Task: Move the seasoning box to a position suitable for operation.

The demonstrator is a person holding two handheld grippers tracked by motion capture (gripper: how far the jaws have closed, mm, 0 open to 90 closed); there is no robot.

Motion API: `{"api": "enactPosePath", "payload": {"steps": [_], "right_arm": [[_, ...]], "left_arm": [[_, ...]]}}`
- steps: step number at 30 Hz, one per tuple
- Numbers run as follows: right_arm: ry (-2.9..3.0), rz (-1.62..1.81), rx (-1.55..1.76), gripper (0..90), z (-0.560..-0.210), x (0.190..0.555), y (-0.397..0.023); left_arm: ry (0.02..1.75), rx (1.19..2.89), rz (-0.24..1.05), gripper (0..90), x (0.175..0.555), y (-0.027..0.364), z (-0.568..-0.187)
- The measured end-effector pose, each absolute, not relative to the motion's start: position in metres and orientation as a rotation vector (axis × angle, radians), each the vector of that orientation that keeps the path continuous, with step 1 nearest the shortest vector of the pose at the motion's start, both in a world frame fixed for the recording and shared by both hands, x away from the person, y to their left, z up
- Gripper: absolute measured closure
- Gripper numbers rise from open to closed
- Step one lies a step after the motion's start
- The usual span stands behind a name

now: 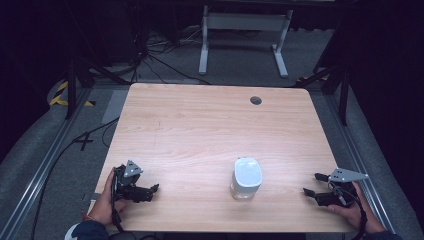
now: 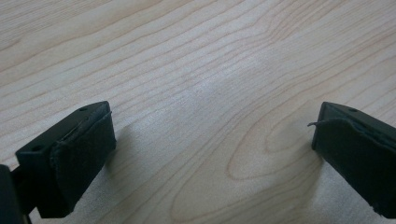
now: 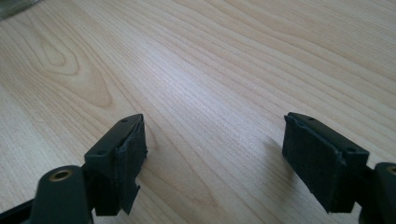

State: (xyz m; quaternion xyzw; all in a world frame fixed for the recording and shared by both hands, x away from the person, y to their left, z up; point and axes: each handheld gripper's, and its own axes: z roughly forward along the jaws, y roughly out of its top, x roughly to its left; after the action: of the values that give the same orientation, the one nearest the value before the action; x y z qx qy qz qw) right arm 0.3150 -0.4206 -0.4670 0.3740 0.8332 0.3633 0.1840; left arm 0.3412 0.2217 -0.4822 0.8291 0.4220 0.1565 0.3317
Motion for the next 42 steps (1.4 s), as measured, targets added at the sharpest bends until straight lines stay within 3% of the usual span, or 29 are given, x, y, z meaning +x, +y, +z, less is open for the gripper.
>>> {"api": "enactPosePath", "payload": {"steps": [12,15,18,42], "right_arm": [[2.347,1.023,1.055,21.6,-0.467,0.315,-0.42],[2.347,1.023,1.055,21.6,-0.467,0.315,-0.42],[2.348,1.023,1.055,21.6,-0.467,0.315,-0.42],[2.349,1.024,1.057,21.6,-0.467,0.315,-0.42]], "left_arm": [[1.037,2.179,0.386,2.4,0.342,0.221,-0.482],[1.0,2.201,0.376,6.0,0.345,0.218,-0.48],[0.953,2.213,0.357,22.0,0.348,0.213,-0.476],[0.69,2.142,0.365,40.9,0.372,0.142,-0.423]]}}
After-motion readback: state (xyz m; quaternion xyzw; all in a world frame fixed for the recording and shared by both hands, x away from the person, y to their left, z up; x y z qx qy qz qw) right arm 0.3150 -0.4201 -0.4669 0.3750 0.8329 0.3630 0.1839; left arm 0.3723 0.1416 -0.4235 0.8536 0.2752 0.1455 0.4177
